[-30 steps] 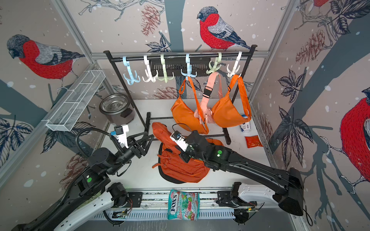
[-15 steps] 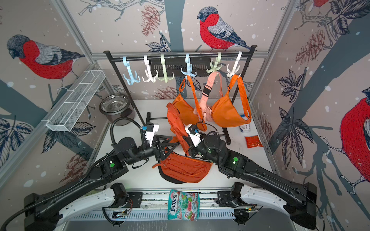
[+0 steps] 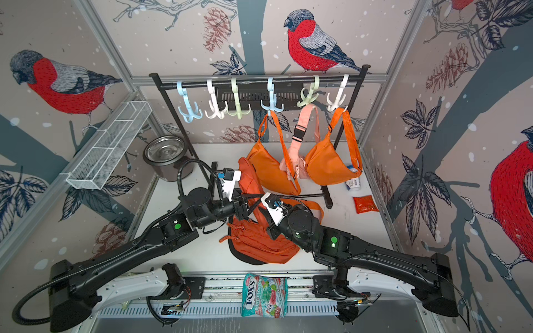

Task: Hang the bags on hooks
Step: Pick up the bag from the bag, then hang the bag on the hook.

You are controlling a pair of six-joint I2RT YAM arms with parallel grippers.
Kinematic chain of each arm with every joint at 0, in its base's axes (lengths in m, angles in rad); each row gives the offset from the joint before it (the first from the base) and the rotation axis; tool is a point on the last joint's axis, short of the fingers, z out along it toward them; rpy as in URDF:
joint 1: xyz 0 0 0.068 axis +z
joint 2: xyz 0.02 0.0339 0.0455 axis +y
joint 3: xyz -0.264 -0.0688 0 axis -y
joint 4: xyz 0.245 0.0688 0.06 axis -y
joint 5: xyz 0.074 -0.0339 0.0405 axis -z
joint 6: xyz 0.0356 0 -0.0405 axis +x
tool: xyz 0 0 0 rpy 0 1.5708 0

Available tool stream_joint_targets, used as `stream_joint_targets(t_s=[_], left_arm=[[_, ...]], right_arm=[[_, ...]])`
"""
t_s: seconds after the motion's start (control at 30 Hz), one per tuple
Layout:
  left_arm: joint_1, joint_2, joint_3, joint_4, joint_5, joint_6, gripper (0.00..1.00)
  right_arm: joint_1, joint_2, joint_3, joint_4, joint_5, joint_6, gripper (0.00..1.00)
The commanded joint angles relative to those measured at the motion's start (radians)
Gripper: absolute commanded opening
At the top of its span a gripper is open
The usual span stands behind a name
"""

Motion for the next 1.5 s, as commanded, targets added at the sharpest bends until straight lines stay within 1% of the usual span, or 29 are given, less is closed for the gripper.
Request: stream_joint_targets(t_s=[0.0, 0.03, 0.1, 0.17, 0.2, 0.27, 0.33, 0.4, 0.43, 0.5, 0.6, 0.67, 0.8, 0.9, 1.03, 1.1, 1.2, 1.3, 1.37, 1.47], left_arm=[[-0.001, 0.019, 0.037, 0.017, -0.011, 0.008, 0.20], [-0.001, 0.026, 0.051, -0.006, -0.019, 0.021, 0.14], [-0.001, 0.032, 0.083, -0.066, -0.033, 0.051, 0.00], [-0.001, 0.024, 0.101, -0.110, -0.032, 0.103, 0.00], [-0.001, 0.017, 0.106, -0.125, -0.026, 0.128, 0.00], [0.001, -0.003, 0.122, -0.172, -0.003, 0.172, 0.00], [0.005, -0.018, 0.148, -0.227, 0.049, 0.216, 0.00], [0.010, -0.031, 0.154, -0.274, 0.136, 0.252, 0.00], [0.014, -0.036, 0.189, -0.289, 0.178, 0.263, 0.00], [0.016, -0.047, 0.216, -0.321, 0.257, 0.287, 0.00], [0.024, -0.058, 0.257, -0.366, 0.350, 0.314, 0.00], [0.034, -0.062, 0.283, -0.388, 0.414, 0.323, 0.00], [0.059, -0.063, 0.318, -0.412, 0.549, 0.327, 0.00], [0.073, -0.058, 0.336, -0.421, 0.624, 0.327, 0.00], [0.073, -0.043, 0.354, -0.419, 0.698, 0.321, 0.00], [0.073, -0.036, 0.360, -0.414, 0.720, 0.316, 0.00], [0.072, -0.030, 0.369, -0.406, 0.748, 0.307, 0.00], [0.073, -0.029, 0.372, -0.403, 0.755, 0.300, 0.00], [0.073, -0.034, 0.370, -0.403, 0.754, 0.299, 0.00], [0.072, -0.044, 0.355, -0.390, 0.751, 0.290, 0.00]], right_arm=[[0.007, -0.016, -0.004, 0.059, -0.016, 0.000, 0.20], [0.007, -0.024, -0.002, 0.053, -0.027, -0.001, 0.23], [0.006, -0.056, -0.012, 0.049, -0.070, -0.015, 0.40], [0.006, -0.098, -0.026, 0.049, -0.091, -0.028, 0.54], [0.004, -0.123, -0.037, 0.049, -0.077, -0.029, 0.60], [-0.012, -0.176, -0.054, 0.046, -0.038, -0.028, 0.67], [-0.063, -0.224, -0.078, 0.053, -0.006, -0.012, 0.70], [-0.156, -0.257, -0.093, 0.047, -0.015, 0.022, 0.73], [-0.204, -0.264, -0.093, 0.035, -0.047, 0.039, 0.74], [-0.310, -0.277, -0.097, 0.028, -0.164, 0.067, 0.76], [-0.410, -0.294, -0.115, 0.060, -0.307, 0.093, 0.81], [-0.451, -0.295, -0.117, 0.074, -0.383, 0.098, 0.84], [-0.462, -0.287, -0.105, 0.092, -0.504, 0.074, 0.89], [-0.461, -0.274, -0.090, 0.097, -0.577, 0.055, 0.93], [-0.452, -0.243, -0.077, 0.115, -0.633, 0.035, 1.00], [-0.443, -0.219, -0.070, 0.127, -0.657, 0.030, 0.99], [-0.414, -0.178, -0.061, 0.146, -0.650, 0.015, 0.99], [-0.396, -0.140, -0.059, 0.176, -0.584, 0.016, 0.99], [-0.396, -0.112, -0.052, 0.193, -0.511, 0.033, 1.00], [-0.391, -0.076, -0.050, 0.241, -0.502, 0.054, 1.00]])
